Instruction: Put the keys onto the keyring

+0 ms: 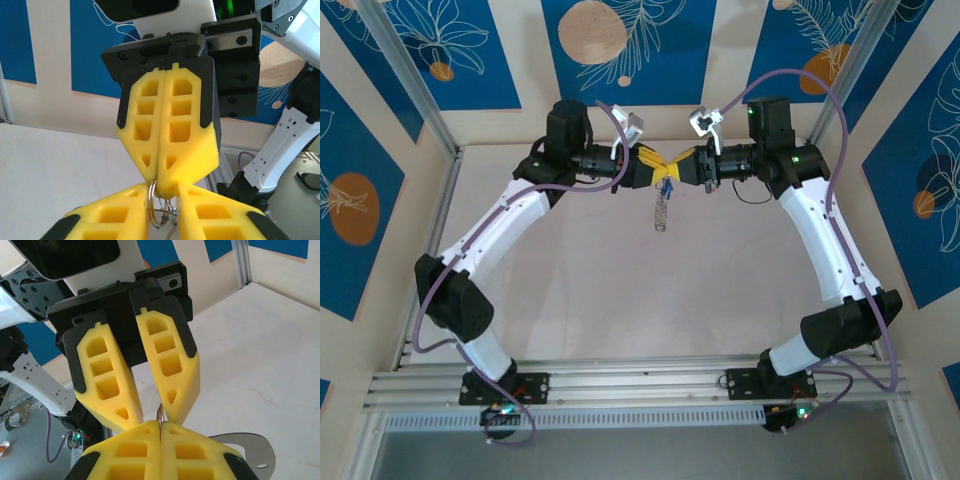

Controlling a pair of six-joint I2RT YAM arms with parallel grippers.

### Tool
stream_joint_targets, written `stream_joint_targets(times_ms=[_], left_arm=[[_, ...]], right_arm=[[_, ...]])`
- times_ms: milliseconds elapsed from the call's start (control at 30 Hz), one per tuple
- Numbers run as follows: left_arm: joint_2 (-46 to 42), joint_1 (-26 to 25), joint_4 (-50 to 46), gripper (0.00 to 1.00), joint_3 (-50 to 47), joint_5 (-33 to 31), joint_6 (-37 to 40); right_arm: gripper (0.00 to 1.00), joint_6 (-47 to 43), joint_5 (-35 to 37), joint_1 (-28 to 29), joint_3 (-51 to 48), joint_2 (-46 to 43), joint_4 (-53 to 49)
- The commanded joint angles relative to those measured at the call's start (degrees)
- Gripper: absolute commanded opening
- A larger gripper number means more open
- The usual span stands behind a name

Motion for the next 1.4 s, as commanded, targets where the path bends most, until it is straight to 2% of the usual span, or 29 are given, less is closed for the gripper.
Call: stream_joint_targets(times_ms=[0,100,333,433,500,567,733,1000,1167,1367], left_arm=[[0.3,-1.1,-1.0,0.11,2.0,3.6,1.4],[0.0,-1.2,-0.3,0.00,1.6,3.6,1.4],[-0.8,-1.2,7.0,0.00,-0.7,4.5,-3.2],[-1.6,-1.2,14.7,0.00,-3.4,3.1,-8.0],[-2.3,-0.9,22.7,0.00,-6.0,2.3,-13.1],[-2.7,-0.7,29.6,0.00,-8.0,1.3,-17.6],[-3.2,-0.5,43.7,0.00,-11.8,-1.1,-26.8],[-1.6,-0.6,62.0,0.00,-13.5,-2.6,-41.7],[0.1,-0.6,69.0,0.00,-13.6,-2.6,-48.2],[1.8,-0.6,74.3,0.00,-13.5,-2.1,-53.4]], right_arm=[[0.00,-0.2,-1.0,0.3,-0.1,-0.3,0.6],[0.00,-0.1,-1.1,0.4,-0.2,-0.4,0.7],[0.01,0.8,-0.9,0.2,-0.1,-0.7,1.5],[0.29,3.5,-2.0,-1.1,-1.2,-2.3,4.3],[0.41,6.6,-3.3,-2.7,-3.4,-4.9,8.1],[0.46,10.1,-4.6,-4.7,-6.3,-7.9,12.8],[0.47,17.4,-1.6,-8.0,-15.1,-14.5,23.5],[0.48,26.9,8.9,-7.3,-33.8,-22.7,43.9],[0.51,28.2,12.0,-5.4,-38.1,-24.4,48.3],[0.54,26.6,13.2,-1.8,-37.6,-23.9,49.0]])
